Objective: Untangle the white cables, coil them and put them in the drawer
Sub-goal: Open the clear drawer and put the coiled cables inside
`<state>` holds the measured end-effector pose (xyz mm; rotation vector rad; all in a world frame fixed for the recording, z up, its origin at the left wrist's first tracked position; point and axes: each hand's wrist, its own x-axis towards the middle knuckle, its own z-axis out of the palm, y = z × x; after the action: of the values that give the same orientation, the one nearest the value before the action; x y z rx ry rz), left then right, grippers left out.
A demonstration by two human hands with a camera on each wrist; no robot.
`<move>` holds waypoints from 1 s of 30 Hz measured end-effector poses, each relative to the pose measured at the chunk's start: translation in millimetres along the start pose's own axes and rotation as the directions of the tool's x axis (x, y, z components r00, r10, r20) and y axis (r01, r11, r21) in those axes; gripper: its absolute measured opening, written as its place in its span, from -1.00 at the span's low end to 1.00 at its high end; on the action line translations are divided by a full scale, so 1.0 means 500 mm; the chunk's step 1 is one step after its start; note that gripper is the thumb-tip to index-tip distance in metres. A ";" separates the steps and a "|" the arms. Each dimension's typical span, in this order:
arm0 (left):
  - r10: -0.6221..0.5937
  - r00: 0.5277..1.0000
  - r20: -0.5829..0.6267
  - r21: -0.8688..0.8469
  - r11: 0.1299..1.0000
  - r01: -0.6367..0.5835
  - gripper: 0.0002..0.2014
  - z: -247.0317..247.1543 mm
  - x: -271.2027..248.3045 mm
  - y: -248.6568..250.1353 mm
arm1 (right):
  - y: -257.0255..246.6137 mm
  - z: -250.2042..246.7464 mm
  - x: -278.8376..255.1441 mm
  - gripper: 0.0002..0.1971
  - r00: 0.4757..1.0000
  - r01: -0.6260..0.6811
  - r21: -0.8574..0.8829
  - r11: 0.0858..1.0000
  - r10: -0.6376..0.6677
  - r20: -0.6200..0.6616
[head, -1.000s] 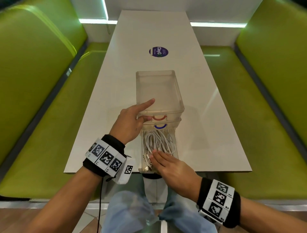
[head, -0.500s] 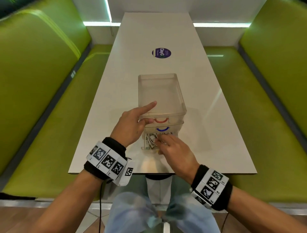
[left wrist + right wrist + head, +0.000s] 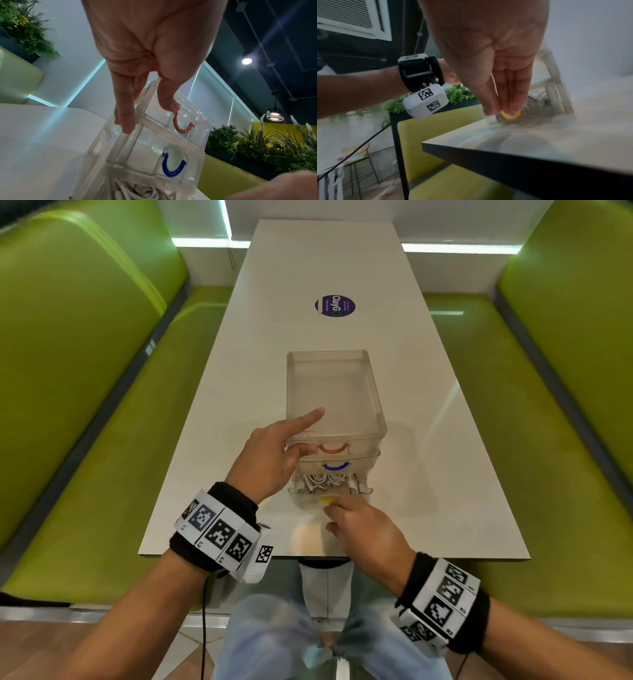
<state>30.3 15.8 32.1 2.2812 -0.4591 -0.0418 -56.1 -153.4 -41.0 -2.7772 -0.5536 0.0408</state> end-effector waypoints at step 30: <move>-0.529 0.704 0.474 0.265 0.848 0.459 0.04 0.091 -0.453 -0.207 | 0.085 -0.207 0.084 -0.72 0.873 0.278 0.036 0.960 -0.237 -0.425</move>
<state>-156.4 124.9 -99.1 2.4413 -0.0969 -0.9739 7.6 -205.1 45.9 -2.4830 -0.7733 -0.5592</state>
